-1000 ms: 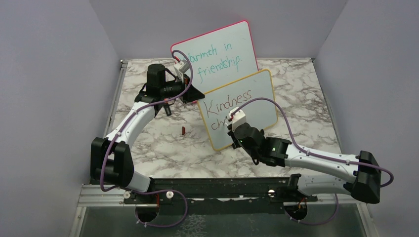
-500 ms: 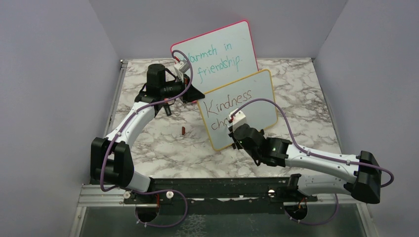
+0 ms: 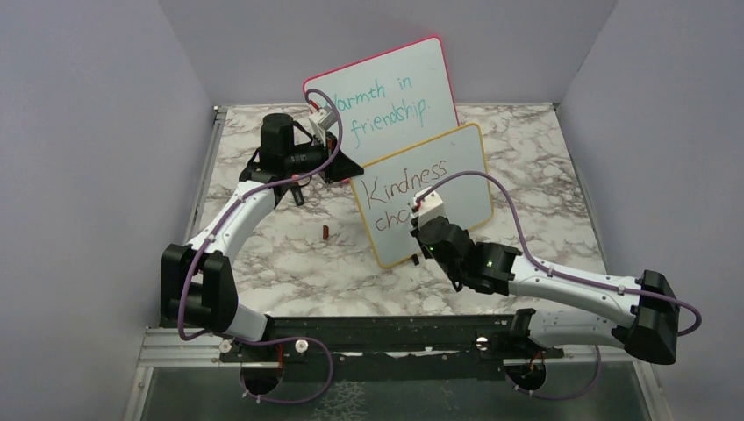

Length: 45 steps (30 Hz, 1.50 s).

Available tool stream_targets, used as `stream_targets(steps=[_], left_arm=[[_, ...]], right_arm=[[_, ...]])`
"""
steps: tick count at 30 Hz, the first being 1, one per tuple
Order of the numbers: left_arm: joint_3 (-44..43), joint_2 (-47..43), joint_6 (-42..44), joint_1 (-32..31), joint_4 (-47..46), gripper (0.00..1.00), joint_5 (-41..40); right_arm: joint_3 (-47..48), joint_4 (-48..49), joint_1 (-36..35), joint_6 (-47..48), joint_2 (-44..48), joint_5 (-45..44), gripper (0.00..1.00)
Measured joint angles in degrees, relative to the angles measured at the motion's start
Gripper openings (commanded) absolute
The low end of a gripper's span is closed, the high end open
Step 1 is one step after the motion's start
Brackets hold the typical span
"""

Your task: Write a sentence on the whiteboard

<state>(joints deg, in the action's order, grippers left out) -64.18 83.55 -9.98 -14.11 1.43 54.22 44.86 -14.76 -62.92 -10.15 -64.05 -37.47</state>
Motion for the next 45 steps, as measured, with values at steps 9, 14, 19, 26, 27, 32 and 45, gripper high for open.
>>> stream_targets(steps=[9, 14, 19, 26, 27, 32, 45], left_arm=[[0.00, 0.00, 0.00, 0.00, 0.00, 0.00, 0.02], [0.00, 0.00, 0.00, -0.02, 0.00, 0.00, 0.02], [0.00, 0.00, 0.00, -0.02, 0.00, 0.00, 0.02], [0.00, 0.00, 0.00, 0.00, 0.00, 0.00, 0.02], [0.00, 0.00, 0.00, -0.02, 0.00, 0.00, 0.02], [0.00, 0.00, 0.00, 0.00, 0.00, 0.00, 0.02], [0.00, 0.00, 0.00, -0.02, 0.00, 0.00, 0.02]], right_arm=[[0.00, 2.03, 0.31, 0.76, 0.00, -0.22, 0.01], [0.00, 2.36, 0.37, 0.79, 0.00, -0.24, 0.01], [0.00, 2.27, 0.39, 0.74, 0.00, -0.22, 0.01], [-0.13, 1.31, 0.39, 0.22, 0.02, -0.15, 0.01], [-0.24, 1.16, 0.42, 0.02, 0.11, -0.13, 0.01], [-0.74, -0.26, 0.42, -0.63, 0.44, 0.31, 0.01], [-0.94, -1.86, 0.42, -1.81, 0.74, 0.33, 0.01]])
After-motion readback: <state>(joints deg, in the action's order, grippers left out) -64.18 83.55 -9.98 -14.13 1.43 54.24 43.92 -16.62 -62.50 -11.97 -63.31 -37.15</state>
